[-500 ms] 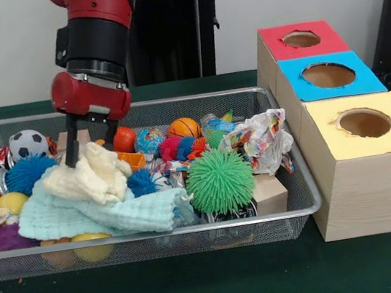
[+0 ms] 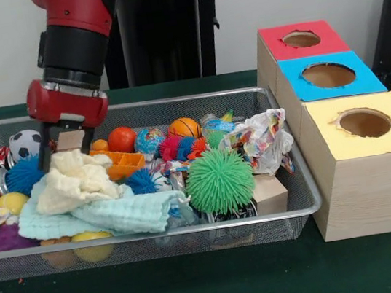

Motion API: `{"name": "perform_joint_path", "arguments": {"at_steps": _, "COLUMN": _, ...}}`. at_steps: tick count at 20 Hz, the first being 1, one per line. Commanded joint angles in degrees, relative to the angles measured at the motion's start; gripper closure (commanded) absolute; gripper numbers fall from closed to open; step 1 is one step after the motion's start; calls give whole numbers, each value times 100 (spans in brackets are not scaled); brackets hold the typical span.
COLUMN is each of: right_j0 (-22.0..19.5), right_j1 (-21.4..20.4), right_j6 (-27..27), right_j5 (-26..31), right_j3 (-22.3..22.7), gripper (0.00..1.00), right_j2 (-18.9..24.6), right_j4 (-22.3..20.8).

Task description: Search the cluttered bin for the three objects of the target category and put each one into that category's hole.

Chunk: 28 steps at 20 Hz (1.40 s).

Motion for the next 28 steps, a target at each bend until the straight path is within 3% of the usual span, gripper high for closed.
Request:
{"name": "perform_joint_path", "arguments": {"at_steps": 1, "right_j0": -199, "right_j1": 1135, "right_j6": 646, "right_j5": -96, "right_j3": -865, "gripper": 0, "right_j2": 670, "right_j4": 164}}
{"name": "perform_joint_path", "arguments": {"at_steps": 4, "right_j0": -115, "right_j1": 1462, "right_j6": 692, "right_j5": -407, "right_j3": -1143, "gripper": 0, "right_j2": 481, "right_j4": 343}}
{"name": "perform_joint_path", "arguments": {"at_steps": 7, "right_j0": 48, "right_j1": 1321, "right_j6": 732, "right_j5": -208, "right_j3": -1016, "gripper": 0, "right_j2": 340, "right_j4": 393}}
{"name": "perform_joint_path", "arguments": {"at_steps": 10, "right_j0": -61, "right_j1": 1049, "right_j6": 733, "right_j5": 248, "right_j3": -763, "gripper": 0, "right_j2": 651, "right_j4": 310}}
{"name": "perform_joint_path", "arguments": {"at_steps": 13, "right_j0": -800, "right_j1": 833, "right_j6": 442, "right_j5": 908, "right_j3": -451, "gripper": 0, "right_j2": 1788, "right_j4": 26}}
{"name": "perform_joint_path", "arguments": {"at_steps": 17, "right_j0": -2070, "right_j1": 835, "right_j6": -31, "right_j5": 2089, "right_j3": 114, "gripper": 0, "right_j2": 3371, "right_j4": 424}}
{"name": "perform_joint_path", "arguments": {"at_steps": 18, "right_j0": -2322, "right_j1": 902, "right_j6": -108, "right_j5": 2288, "right_j3": 212, "gripper": 0, "right_j2": 3667, "right_j4": 534}}
{"name": "perform_joint_path", "arguments": {"at_steps": 20, "right_j0": -2407, "right_j1": 932, "right_j6": -173, "right_j5": 2313, "right_j3": 241, "gripper": 0, "right_j2": 3761, "right_j4": 568}}
{"name": "perform_joint_path", "arguments": {"at_steps": 21, "right_j0": -2382, "right_j1": 937, "right_j6": -138, "right_j5": 2225, "right_j3": 242, "gripper": 100, "right_j2": 3732, "right_j4": 546}}
{"name": "perform_joint_path", "arguments": {"at_steps": 28, "right_j0": -2388, "right_j1": 864, "right_j6": -337, "right_j5": 3039, "right_j3": 254, "gripper": 100, "right_j2": 3825, "right_j4": 796}}
